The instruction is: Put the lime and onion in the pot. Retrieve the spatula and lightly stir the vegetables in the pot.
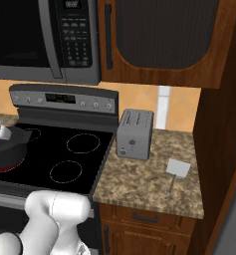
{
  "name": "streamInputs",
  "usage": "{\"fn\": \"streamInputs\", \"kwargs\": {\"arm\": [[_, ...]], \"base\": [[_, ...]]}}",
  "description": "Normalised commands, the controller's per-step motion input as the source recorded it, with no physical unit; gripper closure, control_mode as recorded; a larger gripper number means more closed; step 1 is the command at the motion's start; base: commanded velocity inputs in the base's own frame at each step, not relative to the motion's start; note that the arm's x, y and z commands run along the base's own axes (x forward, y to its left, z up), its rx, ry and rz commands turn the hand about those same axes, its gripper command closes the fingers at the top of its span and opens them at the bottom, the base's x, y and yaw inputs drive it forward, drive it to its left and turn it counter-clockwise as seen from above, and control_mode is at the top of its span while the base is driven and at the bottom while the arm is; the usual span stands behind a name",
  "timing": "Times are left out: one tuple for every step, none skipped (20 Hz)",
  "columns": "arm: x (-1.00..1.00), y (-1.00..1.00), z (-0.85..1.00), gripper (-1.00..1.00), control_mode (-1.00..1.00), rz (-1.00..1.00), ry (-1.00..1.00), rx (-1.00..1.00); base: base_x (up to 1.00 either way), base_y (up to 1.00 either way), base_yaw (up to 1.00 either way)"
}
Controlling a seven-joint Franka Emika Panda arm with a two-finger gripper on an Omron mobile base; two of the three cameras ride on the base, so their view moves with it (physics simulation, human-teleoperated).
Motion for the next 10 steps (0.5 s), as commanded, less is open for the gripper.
{"fn": "streamInputs", "kwargs": {"arm": [[0.46, 0.21, -0.37, 1.00, -1.00, -0.02, 0.09, -0.06], [0.51, 0.26, -0.34, 1.00, -1.00, -0.03, 0.10, -0.06], [0.50, 0.29, -0.34, 1.00, -1.00, -0.03, 0.10, -0.05], [0.44, 0.34, -0.28, 1.00, -1.00, -0.03, 0.07, -0.06], [0.40, 0.39, -0.30, 1.00, -1.00, -0.03, 0.06, -0.07], [0.35, 0.46, -0.31, 1.00, -1.00, -0.02, 0.04, -0.07], [0.39, 0.50, -0.30, 1.00, -1.00, -0.01, 0.03, -0.07], [0.47, 0.49, -0.28, 1.00, -1.00, -0.01, 0.02, -0.06], [0.51, 0.47, -0.27, 1.00, -1.00, -0.01, 0.01, -0.05], [0.52, 0.44, -0.28, 1.00, -1.00, -0.01, 0.01, -0.06]], "base": [[0.00, 0.00, 0.00], [0.00, 0.00, 0.00], [0.00, 0.00, 0.00], [0.00, 0.00, 0.00], [0.00, 0.00, 0.00], [0.00, 0.00, 0.00], [0.00, 0.00, 0.00], [0.00, 0.00, 0.00], [0.00, 0.00, 0.00], [0.00, 0.00, 0.00]]}}
